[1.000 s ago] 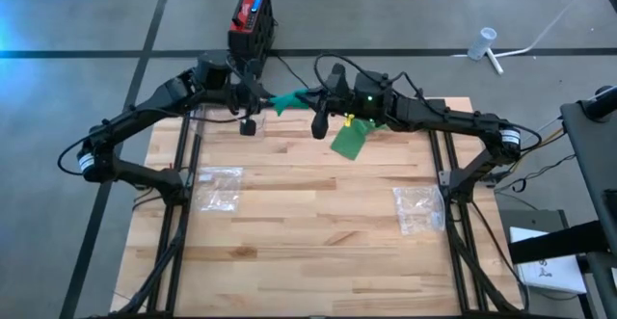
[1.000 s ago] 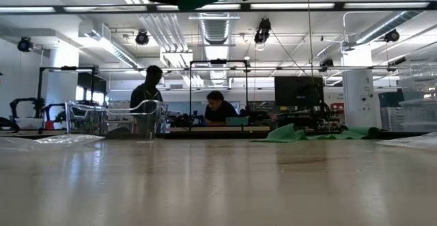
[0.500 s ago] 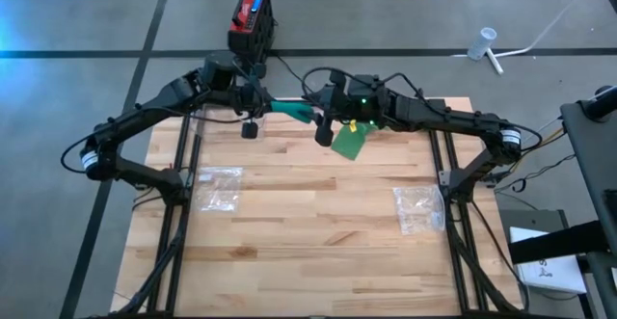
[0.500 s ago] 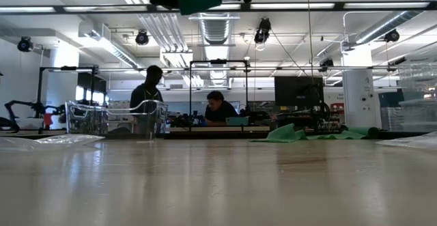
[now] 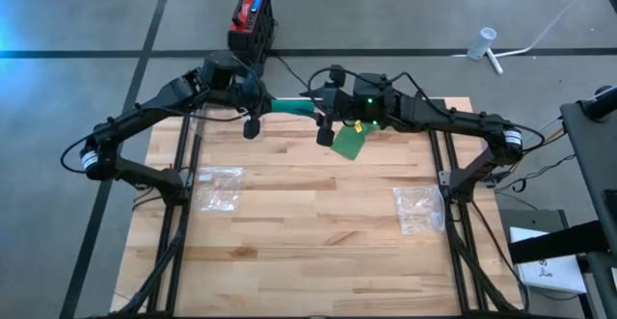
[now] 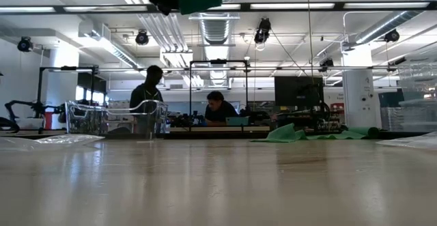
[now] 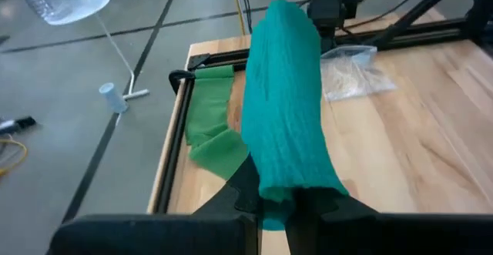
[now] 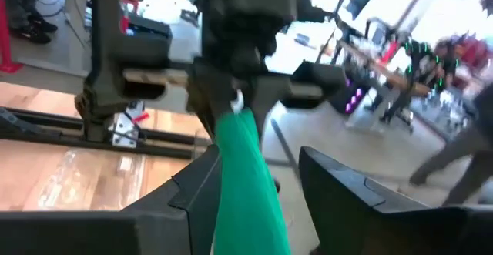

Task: Roll bandage
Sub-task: Roll the blue bandage

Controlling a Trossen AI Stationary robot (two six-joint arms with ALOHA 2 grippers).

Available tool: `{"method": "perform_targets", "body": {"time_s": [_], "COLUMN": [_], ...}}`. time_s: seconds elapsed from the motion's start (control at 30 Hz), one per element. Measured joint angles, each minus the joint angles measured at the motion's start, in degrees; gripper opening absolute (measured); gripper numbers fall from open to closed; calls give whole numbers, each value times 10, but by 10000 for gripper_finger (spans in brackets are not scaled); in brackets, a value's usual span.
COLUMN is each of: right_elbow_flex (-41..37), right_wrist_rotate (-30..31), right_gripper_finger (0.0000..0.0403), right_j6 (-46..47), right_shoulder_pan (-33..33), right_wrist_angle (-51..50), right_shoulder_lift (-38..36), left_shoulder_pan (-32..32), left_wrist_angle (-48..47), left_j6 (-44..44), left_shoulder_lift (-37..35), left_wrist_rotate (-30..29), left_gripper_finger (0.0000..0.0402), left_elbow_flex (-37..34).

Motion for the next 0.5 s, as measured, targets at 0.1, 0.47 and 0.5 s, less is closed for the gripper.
{"method": "perform_targets", "body": {"time_s": [0.1, 0.47, 0.5], "right_elbow_flex": [3, 0, 0], "right_wrist_rotate": [-1, -2, 10], "right_gripper_finger": [159, 140, 140], "right_j6": [-21, -96, -98], "right_shoulder_pan": [8, 31, 31], "right_wrist_angle": [7, -25, -21], "right_shoulder_lift": [0, 27, 29], "left_shoulder_pan": [0, 0, 0], "left_wrist_angle": [-1, -7, -7], "left_j6": [-22, -62, -66], "left_shoulder_lift": [0, 0, 0], "left_wrist_rotate": [-1, -16, -16], "left_gripper_finger": [17, 17, 18], "left_elbow_flex": [0, 0, 0]}}
